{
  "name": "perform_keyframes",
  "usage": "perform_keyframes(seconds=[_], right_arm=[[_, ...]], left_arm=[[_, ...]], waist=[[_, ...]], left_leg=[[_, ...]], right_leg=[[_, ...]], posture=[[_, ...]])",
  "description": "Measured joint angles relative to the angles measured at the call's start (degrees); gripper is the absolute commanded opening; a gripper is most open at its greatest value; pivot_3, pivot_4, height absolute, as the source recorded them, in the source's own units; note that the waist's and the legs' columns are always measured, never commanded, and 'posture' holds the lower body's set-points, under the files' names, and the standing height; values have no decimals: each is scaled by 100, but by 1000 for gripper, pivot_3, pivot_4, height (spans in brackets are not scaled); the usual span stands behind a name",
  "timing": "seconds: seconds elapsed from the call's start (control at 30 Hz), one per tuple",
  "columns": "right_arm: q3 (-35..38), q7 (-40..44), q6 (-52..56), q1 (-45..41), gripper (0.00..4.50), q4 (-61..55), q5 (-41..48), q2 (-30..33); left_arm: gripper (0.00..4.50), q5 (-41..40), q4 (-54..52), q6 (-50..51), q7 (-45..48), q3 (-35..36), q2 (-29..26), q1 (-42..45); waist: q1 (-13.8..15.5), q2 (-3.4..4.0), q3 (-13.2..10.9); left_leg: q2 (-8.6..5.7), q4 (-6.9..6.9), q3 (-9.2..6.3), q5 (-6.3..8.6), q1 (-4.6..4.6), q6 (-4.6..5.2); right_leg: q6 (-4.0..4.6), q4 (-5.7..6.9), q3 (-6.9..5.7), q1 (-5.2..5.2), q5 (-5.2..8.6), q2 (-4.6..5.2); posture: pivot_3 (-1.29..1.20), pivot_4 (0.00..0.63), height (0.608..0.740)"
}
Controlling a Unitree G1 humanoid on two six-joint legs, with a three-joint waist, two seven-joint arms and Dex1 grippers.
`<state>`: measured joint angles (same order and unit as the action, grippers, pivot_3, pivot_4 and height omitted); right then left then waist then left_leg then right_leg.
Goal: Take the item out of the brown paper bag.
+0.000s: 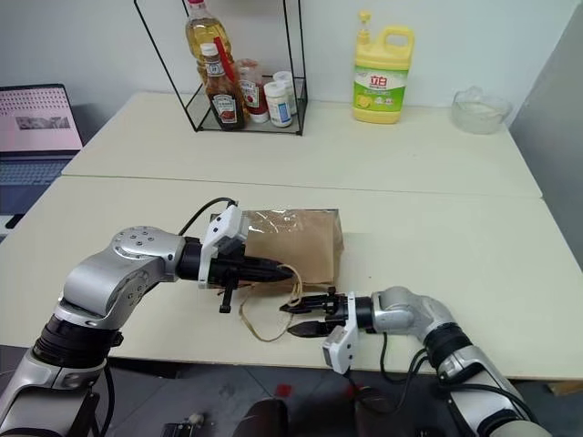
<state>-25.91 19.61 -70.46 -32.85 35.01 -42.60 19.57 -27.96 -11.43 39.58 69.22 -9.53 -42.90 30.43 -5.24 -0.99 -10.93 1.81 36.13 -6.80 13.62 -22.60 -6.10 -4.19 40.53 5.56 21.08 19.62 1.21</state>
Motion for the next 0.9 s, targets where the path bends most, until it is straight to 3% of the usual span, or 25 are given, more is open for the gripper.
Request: perform_keyframes(seconds=[0.1,0.17,0.4,0.67,0.9], right_arm=[[-123,-598,141,-109,2606,4,-452,-20],[-244,-874,228,-215,2201,29,-643,-20],[-425,-1443,221,-403,32,65,-680,102],[-605,-1361,261,-394,32,63,-303,202],[-765,-814,504,-351,32,3,137,293]], left_arm=[[0,-3,-11,4,-9,3,-1,0],[0,-4,-28,6,-15,3,0,0],[0,-11,-33,11,-79,4,-2,0],[0,-114,-14,91,-126,85,6,56],[0,-610,515,1059,-734,683,299,1094]], waist=[[-3,-1,1],[-7,-1,1],[-19,-20,13],[-4,-22,14],[13,-26,16]], left_leg=[[0,0,2,0,4,0],[0,0,2,1,6,1],[0,-1,3,7,15,13],[-1,-1,2,7,18,14],[-4,-3,-18,8,37,15]], right_leg=[[0,5,3,0,0,0],[0,9,4,0,0,0],[1,15,6,-6,1,0],[1,14,4,-12,1,1],[1,-26,-12,-61,1,1]], posture=[[0,150,740],[0,150,740],[0,150,740],[0,150,740],[0,150,740]])
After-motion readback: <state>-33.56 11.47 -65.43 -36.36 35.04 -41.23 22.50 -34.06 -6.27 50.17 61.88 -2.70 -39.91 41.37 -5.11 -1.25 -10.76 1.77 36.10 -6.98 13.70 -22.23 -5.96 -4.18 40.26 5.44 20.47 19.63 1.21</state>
